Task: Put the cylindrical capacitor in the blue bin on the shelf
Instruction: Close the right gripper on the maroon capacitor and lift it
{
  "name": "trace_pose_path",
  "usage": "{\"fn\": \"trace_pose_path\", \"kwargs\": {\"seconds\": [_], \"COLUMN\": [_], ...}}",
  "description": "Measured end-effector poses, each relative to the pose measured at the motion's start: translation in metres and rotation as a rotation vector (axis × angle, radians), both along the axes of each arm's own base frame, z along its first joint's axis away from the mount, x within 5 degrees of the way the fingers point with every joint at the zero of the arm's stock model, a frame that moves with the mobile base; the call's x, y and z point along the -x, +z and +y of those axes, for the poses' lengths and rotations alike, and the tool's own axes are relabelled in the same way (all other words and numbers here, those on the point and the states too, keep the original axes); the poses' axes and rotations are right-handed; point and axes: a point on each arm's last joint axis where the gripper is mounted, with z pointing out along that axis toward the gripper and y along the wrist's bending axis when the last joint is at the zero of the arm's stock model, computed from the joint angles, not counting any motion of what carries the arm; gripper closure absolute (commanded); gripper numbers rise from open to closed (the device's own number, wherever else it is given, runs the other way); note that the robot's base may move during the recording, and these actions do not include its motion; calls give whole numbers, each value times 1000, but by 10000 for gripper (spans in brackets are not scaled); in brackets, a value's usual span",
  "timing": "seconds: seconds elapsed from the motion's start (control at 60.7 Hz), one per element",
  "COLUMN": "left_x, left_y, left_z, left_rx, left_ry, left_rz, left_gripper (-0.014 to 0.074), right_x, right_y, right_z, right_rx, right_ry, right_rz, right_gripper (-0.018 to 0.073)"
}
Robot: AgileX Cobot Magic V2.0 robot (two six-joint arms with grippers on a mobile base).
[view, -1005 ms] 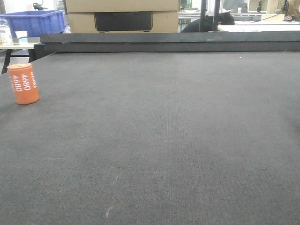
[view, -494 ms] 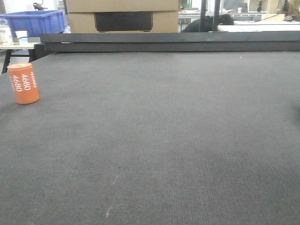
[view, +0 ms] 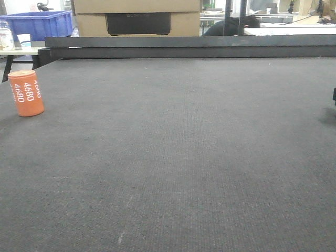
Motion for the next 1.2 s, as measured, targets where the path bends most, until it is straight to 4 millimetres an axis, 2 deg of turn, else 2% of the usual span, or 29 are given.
{"fn": "trace_pose_path", "kwargs": {"seconds": [0.198,0.28,0.527,0.692,0.807,0.939,1.087,1.203], "left_x": [0,0,0,0,0,-8,-26,-47], "left_y": [0,0,0,0,0,-10,-37,-56], "left_z": [0,0,0,0,0,-2,-6,-11], "left_rx": [0,0,0,0,-1,-23,-81,-93], "left_ry": [0,0,0,0,0,0,-2,-9], "left_rz": [0,0,0,0,3,47,103,90], "left_gripper": [-6,-6,-6,-6,-6,-6,-6,-6], "right_x": [-8,-9,-9,-8,-6,5,33,58], "right_y": [0,-1,-11,-4,22,78,143,178], "right_z": [3,3,2,2,3,5,12,17], "right_rx": [18,20,15,11,6,10,50,88], "right_ry": [54,60,60,61,63,84,139,180], "right_rz": [2,6,44,41,1,-106,-232,-274], "right_gripper": [17,129,543,709,717,717,717,717]}}
